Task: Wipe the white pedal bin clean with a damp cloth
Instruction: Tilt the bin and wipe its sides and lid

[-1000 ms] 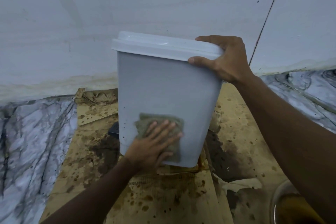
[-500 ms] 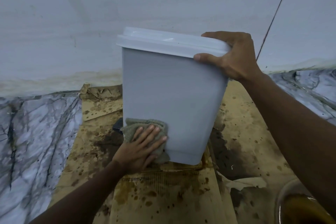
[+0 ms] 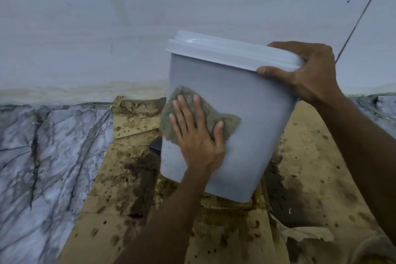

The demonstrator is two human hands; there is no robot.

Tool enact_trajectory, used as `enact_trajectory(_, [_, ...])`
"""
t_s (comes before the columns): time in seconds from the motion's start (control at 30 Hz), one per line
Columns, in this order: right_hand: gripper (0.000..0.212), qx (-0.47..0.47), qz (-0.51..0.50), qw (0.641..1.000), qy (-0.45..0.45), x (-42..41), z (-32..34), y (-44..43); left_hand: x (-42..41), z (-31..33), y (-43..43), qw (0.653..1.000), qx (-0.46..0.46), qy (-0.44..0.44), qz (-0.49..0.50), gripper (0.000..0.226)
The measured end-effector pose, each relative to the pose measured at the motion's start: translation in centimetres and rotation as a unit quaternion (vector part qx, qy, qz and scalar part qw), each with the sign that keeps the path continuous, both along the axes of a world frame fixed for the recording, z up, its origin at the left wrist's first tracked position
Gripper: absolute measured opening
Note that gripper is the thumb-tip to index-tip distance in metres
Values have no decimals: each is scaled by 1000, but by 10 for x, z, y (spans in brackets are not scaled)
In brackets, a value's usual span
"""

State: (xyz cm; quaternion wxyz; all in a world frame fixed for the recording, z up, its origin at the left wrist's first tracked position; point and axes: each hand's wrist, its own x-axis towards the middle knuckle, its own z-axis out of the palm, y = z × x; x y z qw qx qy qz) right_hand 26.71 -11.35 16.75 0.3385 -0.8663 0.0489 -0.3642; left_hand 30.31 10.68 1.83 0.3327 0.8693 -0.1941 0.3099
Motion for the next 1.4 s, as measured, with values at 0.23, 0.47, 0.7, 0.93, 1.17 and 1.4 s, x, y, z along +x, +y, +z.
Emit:
enact_trajectory(0.23, [57, -1, 15, 1000, -8, -4, -1, -1, -51, -49, 0, 988, -62, 131, 60, 80])
enact_trajectory(0.47, [59, -5, 14, 1000, 0, -4, -1, -1, 10, 3, 10, 1000, 8, -2, 2, 85])
enact_trajectory(0.7, [61, 21, 0, 1000, 4, -4, 0, 7, -46, -65, 13, 946, -199, 215, 140, 85])
enact_trajectory(0.93, [64, 29, -4, 1000, 8, -4, 2, 5, -40, -27, -15, 992, -40, 119, 32, 83])
enact_trajectory(1.17, [68, 20, -7, 1000, 7, -2, 2, 6, 18, 16, -5, 999, -25, 23, 39, 82])
enact_trajectory(1.4, [70, 36, -17, 999, 15, 0, 2, 6, -58, -80, 13, 953, -152, 222, 138, 81])
